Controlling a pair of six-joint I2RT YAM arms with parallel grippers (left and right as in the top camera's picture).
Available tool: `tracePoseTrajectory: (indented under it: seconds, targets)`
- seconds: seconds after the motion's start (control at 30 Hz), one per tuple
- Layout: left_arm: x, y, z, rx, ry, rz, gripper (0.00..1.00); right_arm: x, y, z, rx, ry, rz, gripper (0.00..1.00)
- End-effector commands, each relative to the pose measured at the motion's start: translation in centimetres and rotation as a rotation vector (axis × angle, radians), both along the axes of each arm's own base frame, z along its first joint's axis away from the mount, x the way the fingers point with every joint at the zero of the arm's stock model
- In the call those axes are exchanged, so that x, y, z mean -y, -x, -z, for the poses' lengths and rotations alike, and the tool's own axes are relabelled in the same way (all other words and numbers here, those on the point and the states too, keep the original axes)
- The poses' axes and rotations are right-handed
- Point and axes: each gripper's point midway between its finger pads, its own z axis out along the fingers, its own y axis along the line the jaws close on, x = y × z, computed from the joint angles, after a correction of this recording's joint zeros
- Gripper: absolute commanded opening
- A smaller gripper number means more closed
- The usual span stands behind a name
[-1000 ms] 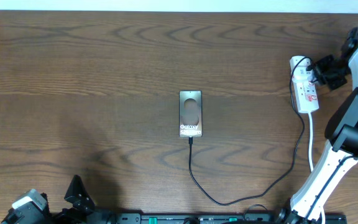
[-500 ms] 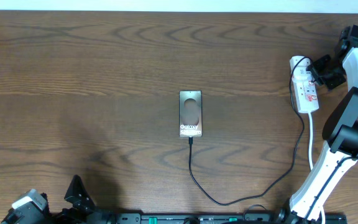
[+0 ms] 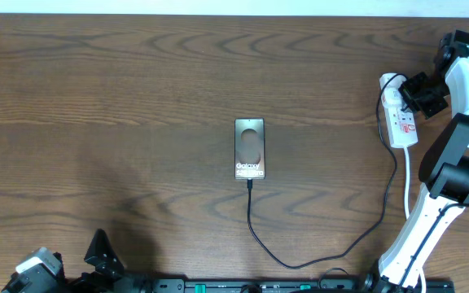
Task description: Plug charger to phone and switch on socket
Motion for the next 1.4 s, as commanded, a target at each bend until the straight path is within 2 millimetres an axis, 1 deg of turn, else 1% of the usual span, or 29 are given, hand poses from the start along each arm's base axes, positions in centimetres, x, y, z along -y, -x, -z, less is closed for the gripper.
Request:
tracePoseTrajectory:
  seconds: [0.0, 0.27, 0.4, 0.5, 0.7, 0.9, 0.97, 1.1, 1.17, 1.27, 1.37]
  targets:
    - [-0.3, 0.2, -0.5, 0.019, -0.001, -0.016, 0.97, -0.9, -1.5, -0.1, 0.043, -0.022, -0.021, 0.01]
    - [-0.3, 0.2, -0.5, 0.019, -0.001, -0.016, 0.97, 0.7, -2.0, -1.8, 0.079, -0.021, 0.005, 0.01]
    - [-0.3, 0.2, -0.5, 0.019, -0.001, -0.016, 0.97, 0.6, -2.1, -2.1, 0.101, -0.067, 0.011, 0.01]
    - [-0.3, 0.2, -0.5, 0.019, -0.001, -0.016, 0.97, 0.5, -2.1, -2.1, 0.102, -0.068, 0.002, 0.01]
    - [-0.3, 0.2, -0.5, 0.019, -0.001, -0.016, 0.97, 0.1, -2.2, -1.6, 0.096, -0.065, -0.012, 0.01]
    - [-0.3, 0.2, -0.5, 0.019, -0.001, -0.016, 0.97, -1.0, -2.0, 0.1, 0.051, -0.047, -0.040, 0.01]
    - [-0.3, 0.2, -0.5, 0.019, -0.001, -0.016, 0.97, -1.9, -1.9, 1.4, 0.022, -0.058, -0.055, 0.01]
    - [-0.3, 0.2, -0.5, 0.019, -0.001, -0.016, 0.97, -3.4, -1.6, 3.1, -0.022, -0.082, -0.078, 0.01]
    - [-0.3, 0.2, -0.5, 0.019, -0.001, -0.016, 0.98, -4.2, -1.5, 3.5, -0.034, -0.089, -0.092, 0.01]
    - [-0.3, 0.2, -0.5, 0.019, -0.001, -0.016, 0.98, -5.2, -1.7, 3.5, -0.035, -0.093, -0.113, 0.01]
    - [-0.3, 0.2, -0.5, 0.019, -0.001, -0.016, 0.97, -5.7, -1.7, 3.4, -0.041, -0.097, -0.120, 0.01]
